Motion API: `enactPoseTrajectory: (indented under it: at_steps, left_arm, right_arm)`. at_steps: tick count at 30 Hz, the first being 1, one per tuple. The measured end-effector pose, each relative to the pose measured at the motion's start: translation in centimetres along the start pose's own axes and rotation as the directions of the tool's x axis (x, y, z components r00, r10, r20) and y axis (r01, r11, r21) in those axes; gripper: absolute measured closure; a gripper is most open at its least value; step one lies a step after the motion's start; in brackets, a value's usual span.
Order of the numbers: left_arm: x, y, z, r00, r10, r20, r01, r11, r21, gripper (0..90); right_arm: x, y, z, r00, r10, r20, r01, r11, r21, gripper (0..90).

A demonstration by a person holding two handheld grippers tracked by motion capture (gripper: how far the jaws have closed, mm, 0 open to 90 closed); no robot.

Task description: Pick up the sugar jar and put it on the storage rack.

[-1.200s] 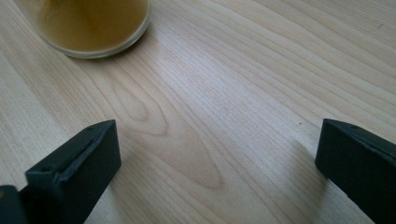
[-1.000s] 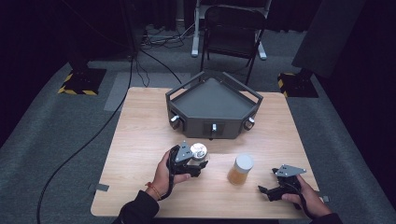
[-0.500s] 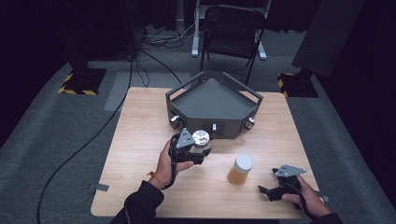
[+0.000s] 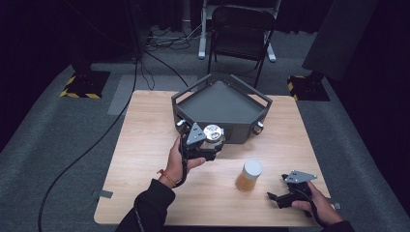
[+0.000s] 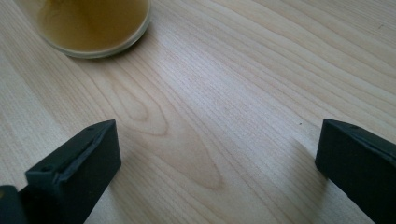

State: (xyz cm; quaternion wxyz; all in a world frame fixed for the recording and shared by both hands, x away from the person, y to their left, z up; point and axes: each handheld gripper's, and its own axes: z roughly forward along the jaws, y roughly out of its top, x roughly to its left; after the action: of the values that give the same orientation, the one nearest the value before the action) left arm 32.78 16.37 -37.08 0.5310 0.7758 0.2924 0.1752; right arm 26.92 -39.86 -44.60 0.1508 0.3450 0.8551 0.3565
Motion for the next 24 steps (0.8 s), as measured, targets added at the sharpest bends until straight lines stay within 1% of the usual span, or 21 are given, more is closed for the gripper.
enactPoseTrajectory:
  at_steps: [5, 11, 17, 20, 24]
  left_arm:
    - [0.1, 0.8, 0.2, 0.9999, -0.005, -0.015, 0.005, 1.0000, -0.007, 30.2]
    - [0.1, 1.9, 0.4, 0.9996, 0.006, -0.026, -0.006, 0.9998, -0.019, 30.2]
    - [0.3, 2.8, 0.8, 0.9992, 0.003, -0.040, -0.004, 0.9994, -0.035, 30.2]
    - [0.3, 3.2, 1.3, 0.9981, 0.003, -0.061, -0.005, 0.9994, -0.034, 30.2]
    - [0.6, 3.6, 1.9, 0.9971, 0.005, -0.075, -0.008, 0.9994, -0.034, 30.2]
  right_arm:
    - [0.0, 0.0, 0.0, 1.0000, 0.000, 0.000, 0.000, 1.000, 0.000, 0.0]
    - [0.0, 0.0, 0.0, 1.0000, 0.000, 0.000, 0.000, 1.000, 0.000, 0.0]
    - [0.0, 0.0, 0.0, 1.0000, 0.000, 0.000, 0.000, 1.000, 0.000, 0.0]
    - [0.0, 0.0, 0.0, 1.0000, 0.000, -0.001, 0.000, 1.000, 0.000, 0.0]
    - [0.0, 0.0, 0.0, 1.0000, 0.000, -0.001, 0.000, 1.000, 0.000, 0.0]
